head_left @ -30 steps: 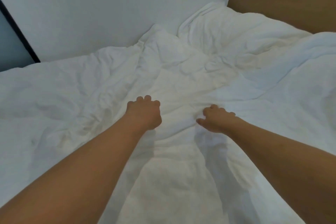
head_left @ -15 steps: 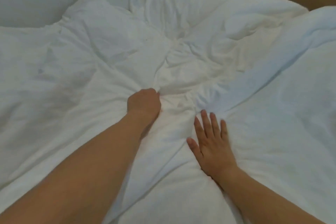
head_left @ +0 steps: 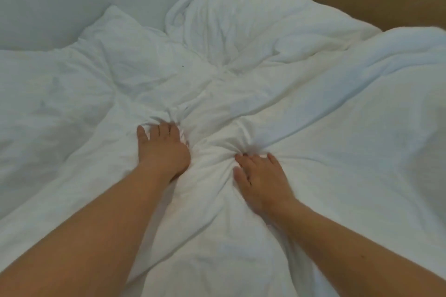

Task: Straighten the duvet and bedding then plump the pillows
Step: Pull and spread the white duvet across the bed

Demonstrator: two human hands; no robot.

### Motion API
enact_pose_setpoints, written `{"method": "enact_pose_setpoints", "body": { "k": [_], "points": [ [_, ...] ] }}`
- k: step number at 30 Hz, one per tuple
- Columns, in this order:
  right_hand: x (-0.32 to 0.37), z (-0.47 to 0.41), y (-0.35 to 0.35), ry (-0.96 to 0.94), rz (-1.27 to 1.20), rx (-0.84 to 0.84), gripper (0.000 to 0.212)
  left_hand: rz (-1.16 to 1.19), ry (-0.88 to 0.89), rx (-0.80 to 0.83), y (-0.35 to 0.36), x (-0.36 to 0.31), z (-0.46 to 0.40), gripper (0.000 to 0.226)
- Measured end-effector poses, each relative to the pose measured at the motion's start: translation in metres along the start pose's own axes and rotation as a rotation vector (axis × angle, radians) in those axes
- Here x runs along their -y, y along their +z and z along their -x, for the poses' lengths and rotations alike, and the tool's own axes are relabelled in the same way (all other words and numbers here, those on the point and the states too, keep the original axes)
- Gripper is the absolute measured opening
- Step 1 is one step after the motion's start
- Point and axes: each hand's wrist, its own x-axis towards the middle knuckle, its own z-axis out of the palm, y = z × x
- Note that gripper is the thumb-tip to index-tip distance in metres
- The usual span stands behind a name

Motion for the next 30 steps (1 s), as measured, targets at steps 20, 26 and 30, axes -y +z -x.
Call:
{"method": "enact_pose_setpoints", "body": {
  "k": [20,26,30],
  "points": [
    [-0.156,-0.089,0.028,-0.052,0.038,-0.247,0.073,0.726,-0.02,-0.387,-0.168,-0.238,-0.279,0.044],
    [-0.168,-0.098,0.032,-0.048,0.051,-0.206,0.07,0.69,0.195,-0.153,-0.109,-0.231,-0.266,0.057],
    [-0.168,-0.098,0.035,-0.018,0.087,-0.156,0.067,0.198,0.318,-0.058,-0.063,-0.162,-0.192,0.07]
  ]
}}
